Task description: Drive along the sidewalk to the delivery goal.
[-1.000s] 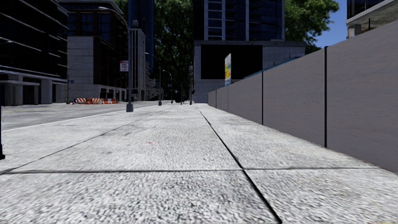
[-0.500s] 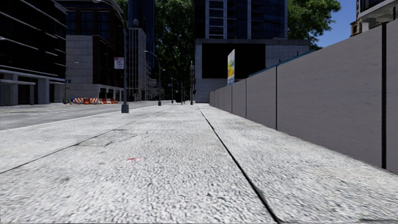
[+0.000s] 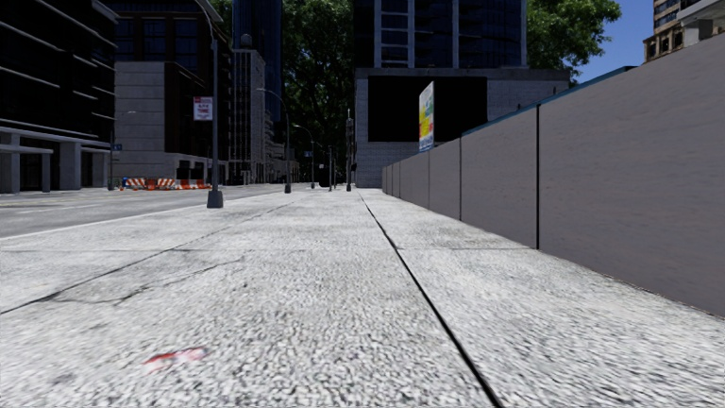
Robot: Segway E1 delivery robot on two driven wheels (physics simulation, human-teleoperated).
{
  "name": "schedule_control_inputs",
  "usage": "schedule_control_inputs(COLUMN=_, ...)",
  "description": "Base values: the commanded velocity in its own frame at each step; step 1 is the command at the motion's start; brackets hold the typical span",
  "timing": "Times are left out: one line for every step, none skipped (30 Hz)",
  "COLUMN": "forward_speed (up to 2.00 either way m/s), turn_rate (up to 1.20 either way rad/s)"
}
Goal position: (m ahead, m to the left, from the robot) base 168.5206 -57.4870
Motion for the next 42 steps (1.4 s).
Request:
schedule_control_inputs(forward_speed=2.0, turn_rate=0.0)
schedule_control_inputs(forward_speed=2.0, turn_rate=0.0)
schedule_control_inputs(forward_speed=2.0, turn_rate=0.0)
schedule_control_inputs(forward_speed=2.0, turn_rate=0.0)
schedule_control_inputs(forward_speed=2.0, turn_rate=0.0)
schedule_control_inputs(forward_speed=2.0, turn_rate=0.0)
schedule_control_inputs(forward_speed=2.0, turn_rate=0.0)
schedule_control_inputs(forward_speed=2.0, turn_rate=0.0)
schedule_control_inputs(forward_speed=2.0, turn_rate=0.0)
schedule_control_inputs(forward_speed=2.0, turn_rate=0.0)
schedule_control_inputs(forward_speed=2.0, turn_rate=0.0)
schedule_control_inputs(forward_speed=2.0, turn_rate=0.0)
schedule_control_inputs(forward_speed=2.0, turn_rate=0.0)
schedule_control_inputs(forward_speed=2.0, turn_rate=0.0)
schedule_control_inputs(forward_speed=2.0, turn_rate=0.0)
schedule_control_inputs(forward_speed=2.0, turn_rate=0.0)
schedule_control_inputs(forward_speed=2.0, turn_rate=0.0)
schedule_control_inputs(forward_speed=2.0, turn_rate=0.0)
schedule_control_inputs(forward_speed=2.0, turn_rate=0.0)
schedule_control_inputs(forward_speed=2.0, turn_rate=0.0)
schedule_control_inputs(forward_speed=2.0, turn_rate=0.0)
schedule_control_inputs(forward_speed=2.0, turn_rate=0.0)
schedule_control_inputs(forward_speed=2.0, turn_rate=0.0)
schedule_control_inputs(forward_speed=2.0, turn_rate=0.0)
schedule_control_inputs(forward_speed=2.0, turn_rate=0.0)
schedule_control_inputs(forward_speed=2.0, turn_rate=0.0)
schedule_control_inputs(forward_speed=2.0, turn_rate=0.0)
schedule_control_inputs(forward_speed=2.0, turn_rate=0.0)
schedule_control_inputs(forward_speed=2.0, turn_rate=0.0)
schedule_control_inputs(forward_speed=2.0, turn_rate=0.0)
schedule_control_inputs(forward_speed=2.0, turn_rate=0.0)
schedule_control_inputs(forward_speed=2.0, turn_rate=0.0)
schedule_control_inputs(forward_speed=2.0, turn_rate=0.0)
schedule_control_inputs(forward_speed=2.0, turn_rate=0.0)
schedule_control_inputs(forward_speed=2.0, turn_rate=0.0)
schedule_control_inputs(forward_speed=2.0, turn_rate=0.0)
schedule_control_inputs(forward_speed=2.0, turn_rate=0.0)
schedule_control_inputs(forward_speed=2.0, turn_rate=0.0)
schedule_control_inputs(forward_speed=2.0, turn_rate=0.0)
schedule_control_inputs(forward_speed=2.0, turn_rate=0.0)
schedule_control_inputs(forward_speed=2.0, turn_rate=0.0)
schedule_control_inputs(forward_speed=2.0, turn_rate=0.0)
